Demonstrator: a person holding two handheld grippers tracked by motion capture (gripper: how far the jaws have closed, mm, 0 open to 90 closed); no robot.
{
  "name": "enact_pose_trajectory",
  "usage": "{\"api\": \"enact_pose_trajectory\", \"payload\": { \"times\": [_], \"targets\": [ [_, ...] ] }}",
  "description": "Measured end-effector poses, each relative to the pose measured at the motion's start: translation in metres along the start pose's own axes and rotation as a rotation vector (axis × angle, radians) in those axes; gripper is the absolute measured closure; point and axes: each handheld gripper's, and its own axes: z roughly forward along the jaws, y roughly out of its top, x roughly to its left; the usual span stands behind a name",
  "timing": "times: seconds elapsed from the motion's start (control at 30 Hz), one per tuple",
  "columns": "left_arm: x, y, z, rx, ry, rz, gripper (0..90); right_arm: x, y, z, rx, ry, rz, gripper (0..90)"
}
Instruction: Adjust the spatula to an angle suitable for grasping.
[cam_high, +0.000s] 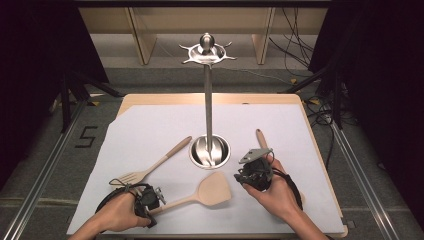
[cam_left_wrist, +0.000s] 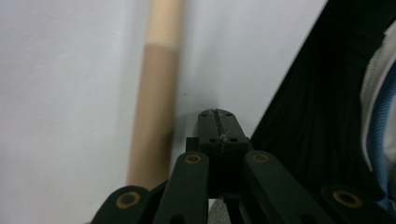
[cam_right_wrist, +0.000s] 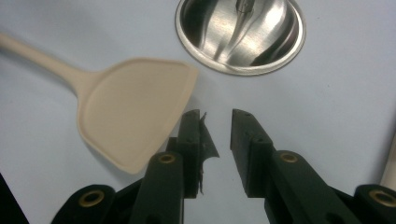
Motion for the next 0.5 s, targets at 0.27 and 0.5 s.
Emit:
{"api": "enact_pose_trajectory", "payload": {
  "times": [0.27, 0.5],
  "targets": [
    [0.006, 0.004, -0.004, 0.005, 0.082, -0.019, 89.3, 0.001, 0.001, 0.002, -0.004, -0.005, -0.004, 74.0],
    [0.013, 0.004, -0.004, -0.030, 0.149, -0.051, 89.4, 0.002, 0.002, 0.005, 0.000, -0.003, -0.026, 73.8]
  ]
}}
